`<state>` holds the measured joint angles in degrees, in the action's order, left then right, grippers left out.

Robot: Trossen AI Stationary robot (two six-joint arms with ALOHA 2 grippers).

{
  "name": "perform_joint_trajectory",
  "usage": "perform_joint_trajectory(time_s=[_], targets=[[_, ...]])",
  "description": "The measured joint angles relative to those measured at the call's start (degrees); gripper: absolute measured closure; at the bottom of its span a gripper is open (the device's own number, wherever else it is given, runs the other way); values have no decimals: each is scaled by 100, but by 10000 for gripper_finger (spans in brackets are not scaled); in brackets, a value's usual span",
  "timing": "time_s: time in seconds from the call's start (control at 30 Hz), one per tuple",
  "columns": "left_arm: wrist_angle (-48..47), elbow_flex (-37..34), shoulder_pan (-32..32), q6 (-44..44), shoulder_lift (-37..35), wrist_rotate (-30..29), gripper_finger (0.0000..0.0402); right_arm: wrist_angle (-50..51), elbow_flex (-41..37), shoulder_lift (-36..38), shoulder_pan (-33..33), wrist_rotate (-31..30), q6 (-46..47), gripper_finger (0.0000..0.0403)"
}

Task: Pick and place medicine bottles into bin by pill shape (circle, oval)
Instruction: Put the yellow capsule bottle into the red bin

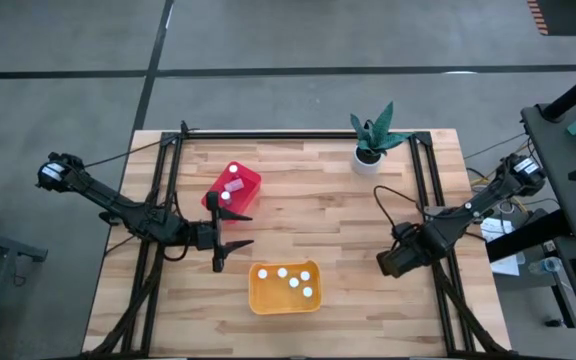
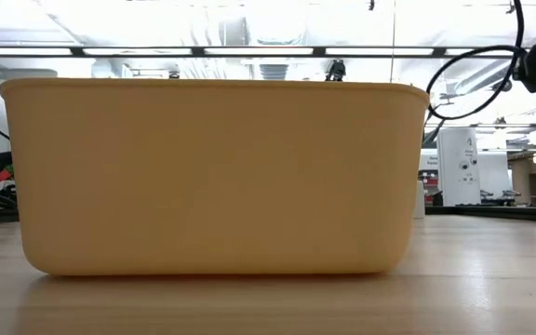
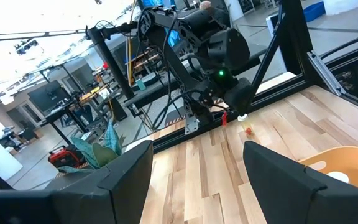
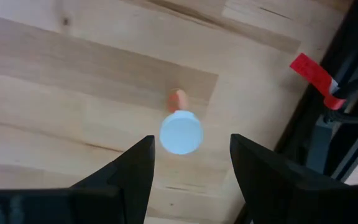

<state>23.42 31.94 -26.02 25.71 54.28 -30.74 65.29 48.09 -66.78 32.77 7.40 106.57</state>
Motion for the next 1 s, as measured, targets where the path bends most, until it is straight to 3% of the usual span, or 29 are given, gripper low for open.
perform_joint_trajectory(time_s=[0.47,1.0], targets=[[0,-3,2,0,0,2,166,-209,-191,-90,0,11,-73,202],[0,-7,2,0,0,2,166,-1375,-966,-94,0,10,-57,203]])
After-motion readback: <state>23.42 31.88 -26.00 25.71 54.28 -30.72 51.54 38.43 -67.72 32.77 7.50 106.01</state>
